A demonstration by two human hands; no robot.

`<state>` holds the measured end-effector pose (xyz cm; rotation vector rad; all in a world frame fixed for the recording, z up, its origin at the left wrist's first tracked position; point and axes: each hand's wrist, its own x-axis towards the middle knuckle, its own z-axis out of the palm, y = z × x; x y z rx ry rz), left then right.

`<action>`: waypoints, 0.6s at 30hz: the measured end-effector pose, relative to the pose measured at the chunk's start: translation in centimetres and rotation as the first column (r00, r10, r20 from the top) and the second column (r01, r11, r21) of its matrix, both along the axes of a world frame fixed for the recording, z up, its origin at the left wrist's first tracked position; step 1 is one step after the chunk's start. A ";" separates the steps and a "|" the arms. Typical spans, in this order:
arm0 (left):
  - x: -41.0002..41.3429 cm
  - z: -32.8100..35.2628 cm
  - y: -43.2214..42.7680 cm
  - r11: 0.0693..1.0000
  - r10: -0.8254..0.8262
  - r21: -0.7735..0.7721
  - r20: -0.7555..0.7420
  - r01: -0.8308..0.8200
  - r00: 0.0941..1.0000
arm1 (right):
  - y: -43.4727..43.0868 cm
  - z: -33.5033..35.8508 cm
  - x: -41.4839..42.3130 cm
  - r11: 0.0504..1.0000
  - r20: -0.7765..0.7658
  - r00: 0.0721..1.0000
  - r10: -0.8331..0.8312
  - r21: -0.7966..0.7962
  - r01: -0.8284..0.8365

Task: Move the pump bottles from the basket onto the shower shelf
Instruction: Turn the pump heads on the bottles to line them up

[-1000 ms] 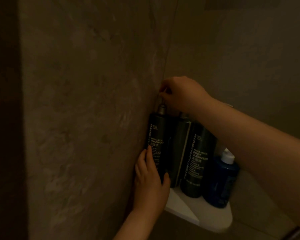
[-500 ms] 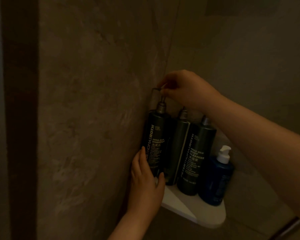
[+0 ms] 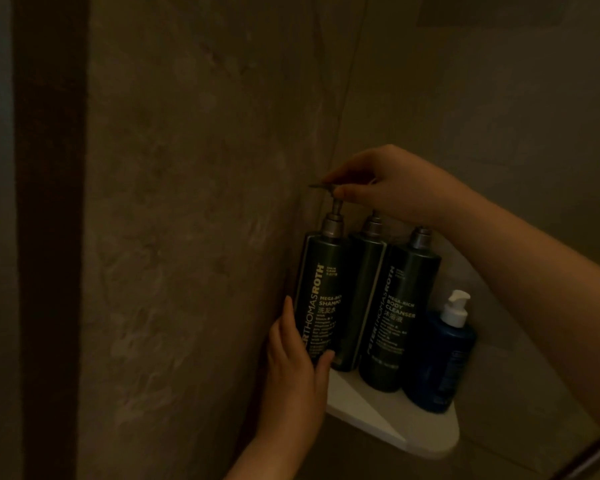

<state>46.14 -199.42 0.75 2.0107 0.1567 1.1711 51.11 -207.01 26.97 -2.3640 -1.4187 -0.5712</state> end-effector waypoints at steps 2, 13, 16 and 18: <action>0.0 -0.1 0.0 1.000 0.001 0.003 -0.001 -0.001 1.000 | 0.0 0.0 -0.1 1.000 0.013 1.000 -0.001 -0.007 0.001; 0.0 -0.2 0.2 0.999 0.022 0.026 -0.021 -0.021 1.000 | 0.0 0.4 -1.0 0.997 -0.018 1.000 -0.013 -0.074 0.012; 0.0 -0.1 0.2 0.999 0.033 0.031 -0.023 -0.033 0.999 | 0.1 0.2 -1.1 0.999 0.008 1.000 0.002 -0.051 -0.001; -0.1 0.0 0.1 0.999 0.038 0.033 -0.021 -0.038 0.999 | 0.1 0.1 -1.1 0.999 0.021 1.000 0.014 -0.033 -0.013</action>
